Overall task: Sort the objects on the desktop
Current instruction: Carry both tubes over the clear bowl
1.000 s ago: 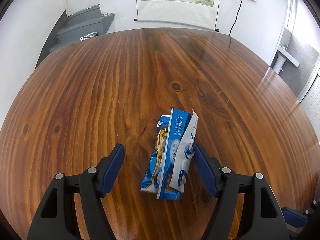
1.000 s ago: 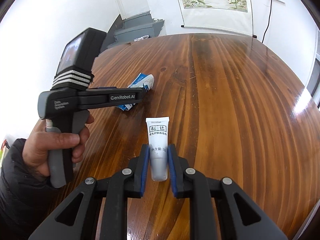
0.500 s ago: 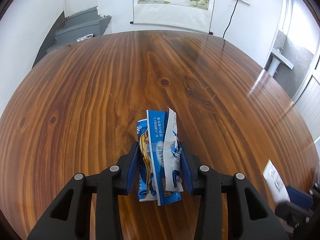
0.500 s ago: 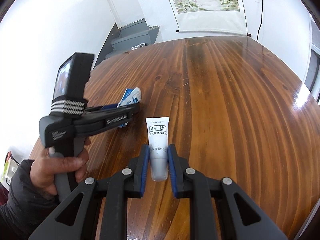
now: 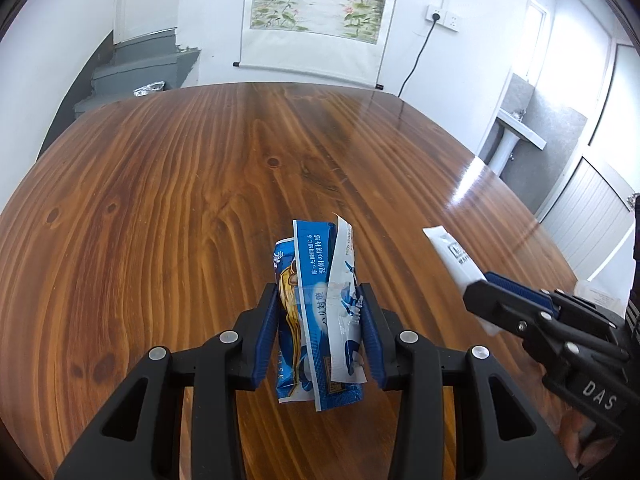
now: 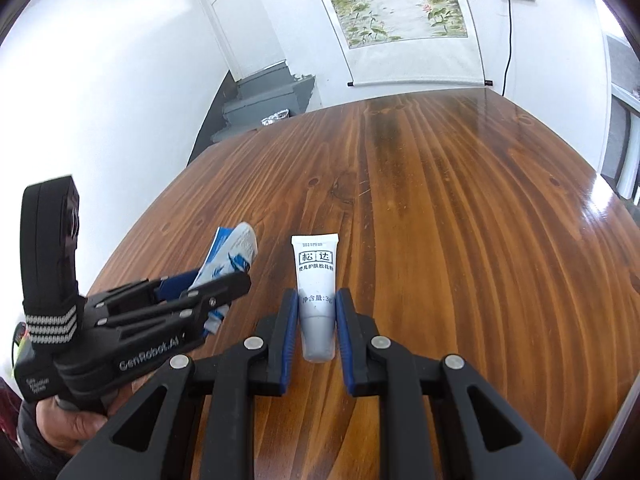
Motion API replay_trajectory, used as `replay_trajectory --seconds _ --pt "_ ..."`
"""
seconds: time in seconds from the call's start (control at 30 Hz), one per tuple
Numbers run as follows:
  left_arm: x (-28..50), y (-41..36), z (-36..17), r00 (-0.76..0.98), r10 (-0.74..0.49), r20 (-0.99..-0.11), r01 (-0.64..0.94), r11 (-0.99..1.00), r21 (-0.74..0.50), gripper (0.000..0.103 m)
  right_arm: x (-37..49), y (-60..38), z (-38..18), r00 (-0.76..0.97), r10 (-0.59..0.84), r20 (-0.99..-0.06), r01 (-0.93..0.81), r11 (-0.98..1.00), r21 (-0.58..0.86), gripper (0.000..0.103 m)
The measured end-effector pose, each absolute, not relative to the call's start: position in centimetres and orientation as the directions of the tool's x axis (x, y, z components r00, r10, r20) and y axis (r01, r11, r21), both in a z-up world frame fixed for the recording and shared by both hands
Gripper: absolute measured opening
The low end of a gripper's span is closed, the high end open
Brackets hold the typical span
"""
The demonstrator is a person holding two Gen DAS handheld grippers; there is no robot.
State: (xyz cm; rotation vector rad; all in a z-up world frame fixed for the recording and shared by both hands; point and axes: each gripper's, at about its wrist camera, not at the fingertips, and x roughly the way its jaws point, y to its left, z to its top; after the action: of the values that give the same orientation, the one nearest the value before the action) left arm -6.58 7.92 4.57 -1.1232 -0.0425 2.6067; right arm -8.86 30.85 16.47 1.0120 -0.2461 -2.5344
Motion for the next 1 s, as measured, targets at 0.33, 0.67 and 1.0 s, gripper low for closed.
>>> replay_trajectory --seconds 0.33,0.67,1.0 --pt "-4.0 12.1 5.9 -0.622 0.362 -0.694 -0.366 -0.918 -0.152 0.042 -3.3 36.5 18.2 -0.737 -0.370 -0.566 0.187 -0.916 0.356 0.021" --pt "-0.6 18.3 7.5 -0.577 0.461 -0.674 -0.506 -0.850 -0.148 0.042 3.7 46.3 20.6 -0.847 -0.167 -0.505 -0.034 -0.930 0.365 0.021" --pt "3.3 23.8 8.3 -0.494 0.545 -0.677 -0.632 -0.760 -0.150 0.042 7.5 56.0 19.0 -0.842 0.038 -0.539 -0.295 -0.868 0.400 0.021"
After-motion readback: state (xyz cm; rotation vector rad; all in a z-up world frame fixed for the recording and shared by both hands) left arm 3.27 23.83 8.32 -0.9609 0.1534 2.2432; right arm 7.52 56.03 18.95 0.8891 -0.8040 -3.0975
